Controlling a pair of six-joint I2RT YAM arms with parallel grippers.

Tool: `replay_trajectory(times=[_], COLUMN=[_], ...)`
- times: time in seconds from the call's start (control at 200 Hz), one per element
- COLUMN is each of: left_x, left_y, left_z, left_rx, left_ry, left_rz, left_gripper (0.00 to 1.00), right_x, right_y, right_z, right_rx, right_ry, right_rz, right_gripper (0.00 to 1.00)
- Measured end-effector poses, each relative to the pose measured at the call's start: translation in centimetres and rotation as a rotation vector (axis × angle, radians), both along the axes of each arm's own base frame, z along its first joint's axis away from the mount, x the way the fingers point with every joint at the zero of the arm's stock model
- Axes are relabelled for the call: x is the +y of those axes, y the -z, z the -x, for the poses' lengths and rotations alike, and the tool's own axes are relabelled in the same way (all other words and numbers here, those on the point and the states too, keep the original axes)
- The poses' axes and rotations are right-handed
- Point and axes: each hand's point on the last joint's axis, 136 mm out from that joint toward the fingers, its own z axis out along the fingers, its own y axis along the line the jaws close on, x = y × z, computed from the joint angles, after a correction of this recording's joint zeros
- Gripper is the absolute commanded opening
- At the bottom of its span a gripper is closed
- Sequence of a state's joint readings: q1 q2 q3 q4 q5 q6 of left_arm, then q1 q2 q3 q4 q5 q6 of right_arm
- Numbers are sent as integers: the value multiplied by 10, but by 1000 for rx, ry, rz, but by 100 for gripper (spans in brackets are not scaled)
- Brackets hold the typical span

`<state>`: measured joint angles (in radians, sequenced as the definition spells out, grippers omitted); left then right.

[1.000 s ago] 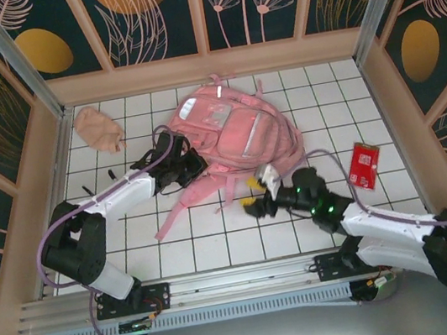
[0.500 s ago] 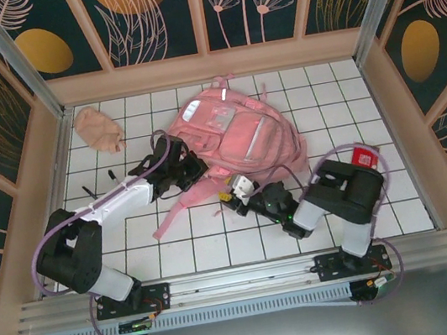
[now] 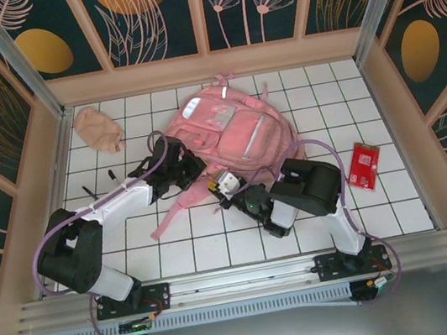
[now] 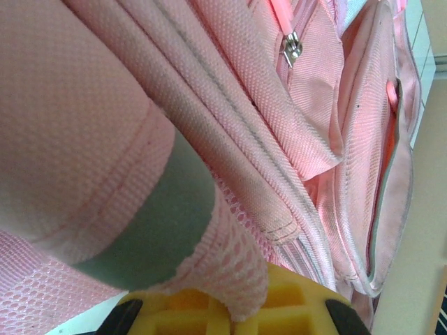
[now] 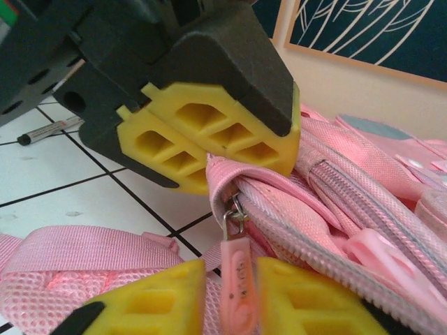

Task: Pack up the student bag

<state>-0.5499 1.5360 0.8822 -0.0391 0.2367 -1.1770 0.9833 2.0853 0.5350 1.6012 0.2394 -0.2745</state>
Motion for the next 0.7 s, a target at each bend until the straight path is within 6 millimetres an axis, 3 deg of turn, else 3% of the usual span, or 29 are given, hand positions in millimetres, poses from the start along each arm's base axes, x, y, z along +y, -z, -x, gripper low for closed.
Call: replay_trajectory(times=[0.25, 0.425, 0.701], left_x=[-3, -6, -4], left_y=[-4, -1, -5], left_z=[-2, 4, -4], left_rx=[-9, -25, -106], left_ry=[1, 50, 135], left_rz=[19, -12, -93], left_gripper=[0, 0, 0], right_x=[-2, -14, -60], right_y=[-2, -4, -27], right_z=[-7, 4, 29], right_rx=[5, 15, 123], right_ry=[62, 70, 119], right_rz=[-26, -17, -19], right_gripper=[0, 0, 0])
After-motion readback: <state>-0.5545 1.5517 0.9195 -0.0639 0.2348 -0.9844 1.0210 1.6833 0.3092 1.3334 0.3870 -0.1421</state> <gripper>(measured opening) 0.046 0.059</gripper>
